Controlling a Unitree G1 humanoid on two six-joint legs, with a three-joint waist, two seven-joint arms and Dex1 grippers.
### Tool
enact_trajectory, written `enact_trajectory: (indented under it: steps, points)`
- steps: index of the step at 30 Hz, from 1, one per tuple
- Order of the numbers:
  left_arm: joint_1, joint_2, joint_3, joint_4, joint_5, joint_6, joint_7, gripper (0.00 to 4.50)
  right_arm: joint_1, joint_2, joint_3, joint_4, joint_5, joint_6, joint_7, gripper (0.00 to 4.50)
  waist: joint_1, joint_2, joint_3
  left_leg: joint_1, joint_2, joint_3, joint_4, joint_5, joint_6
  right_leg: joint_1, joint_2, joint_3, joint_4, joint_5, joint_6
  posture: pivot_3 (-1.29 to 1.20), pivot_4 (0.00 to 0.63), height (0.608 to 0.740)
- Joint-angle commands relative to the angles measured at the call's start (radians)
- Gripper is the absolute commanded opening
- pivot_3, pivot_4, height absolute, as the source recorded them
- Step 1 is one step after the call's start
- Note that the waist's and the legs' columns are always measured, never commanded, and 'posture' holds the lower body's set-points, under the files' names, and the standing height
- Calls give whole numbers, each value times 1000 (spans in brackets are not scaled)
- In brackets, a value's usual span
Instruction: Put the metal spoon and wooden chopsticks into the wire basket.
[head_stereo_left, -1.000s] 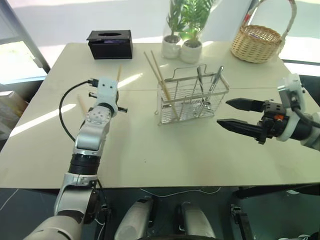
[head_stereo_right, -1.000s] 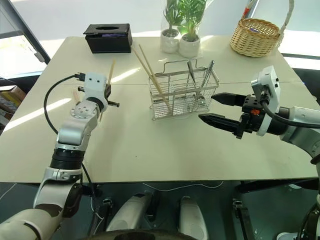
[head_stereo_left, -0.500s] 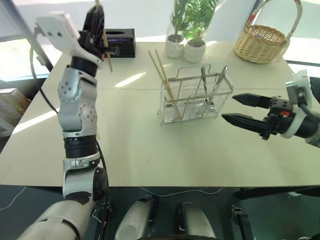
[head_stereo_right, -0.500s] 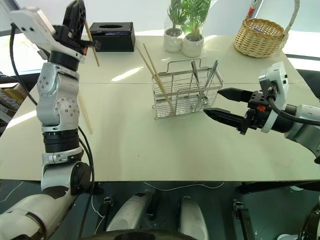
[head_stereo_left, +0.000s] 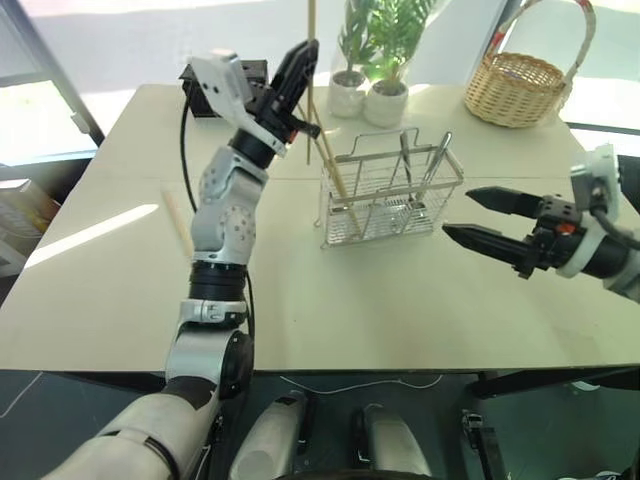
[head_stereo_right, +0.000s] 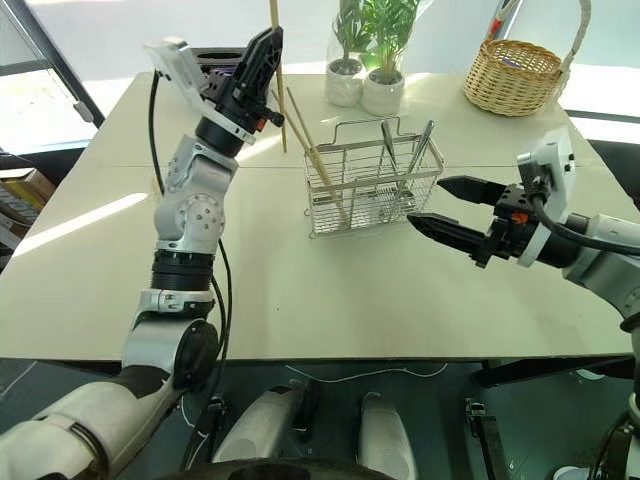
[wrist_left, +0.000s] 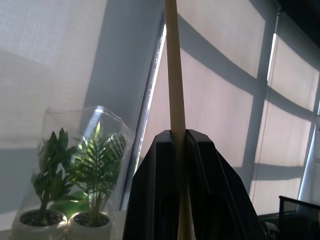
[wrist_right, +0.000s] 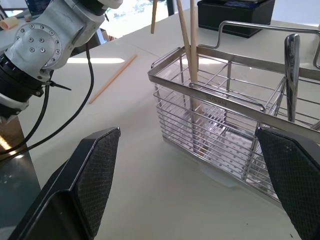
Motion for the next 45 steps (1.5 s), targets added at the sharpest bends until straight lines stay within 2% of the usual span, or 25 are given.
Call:
enact_trajectory:
  steps: [1,11,21,23,24,26,29,30,38,40,42,45]
  points:
    - [-37,-22,-19,33,15,-52,-32,41,3,8,-46,-39,17,-26,-14,4500,1,0,0,0,0,0,0,0,1,0,0,0,0,0,0,0,150,740]
    - [-62,-110,-52,123,46,-117,-70,41,17,30,-50,-56,23,-29,-46,4500,2,0,0,0,0,0,1,-1,1,0,0,0,0,0,1,0,150,740]
    - [-8,-161,-114,200,128,-190,-103,41,21,34,-53,-64,27,-41,-66,4500,1,0,0,-1,0,0,1,-1,2,0,0,0,0,0,1,0,150,740]
    - [6,-166,-121,209,137,-198,-105,835,21,35,-52,-65,27,-45,-71,4500,1,0,0,0,0,0,1,-1,2,0,0,0,0,0,1,0,150,740]
    - [9,-167,-122,209,139,-199,-106,1037,21,35,-52,-64,28,-47,-72,4500,1,0,0,0,0,0,1,-1,2,0,0,0,0,0,1,0,150,740]
    - [13,-167,-121,208,143,-201,-102,1978,21,35,-50,-62,28,-50,-74,4500,1,0,0,0,0,0,1,-1,2,0,0,0,0,0,1,0,150,740]
    - [12,-165,-118,210,155,-212,-83,3680,21,34,-47,-59,28,-54,-74,4500,1,0,0,0,0,0,1,-1,2,0,0,0,0,0,1,0,150,740]
    - [10,-163,-117,210,155,-212,-81,4087,21,34,-46,-59,27,-55,-74,4500,1,0,0,0,0,0,1,-1,2,0,0,0,0,0,1,0,150,740]
    - [-40,-147,-55,169,110,-182,4,4087,9,31,-26,-44,22,-65,-66,4500,1,0,0,0,0,0,1,-1,2,0,0,0,0,1,1,0,150,740]
    - [-108,-124,-2,188,135,-188,150,4087,-7,29,-16,-39,28,-62,-63,4500,1,0,0,0,0,0,1,-1,2,0,0,0,0,1,1,0,150,740]
    - [-186,-75,47,235,201,-174,361,4087,-30,27,-9,-39,50,-50,-60,4500,0,-1,1,-1,0,0,2,-1,2,0,0,0,1,1,2,0,150,740]
    - [-267,29,119,331,283,-30,720,4087,-62,22,3,-49,102,-19,-60,4500,-7,-1,0,0,0,0,2,-1,2,0,1,0,1,2,3,0,150,740]
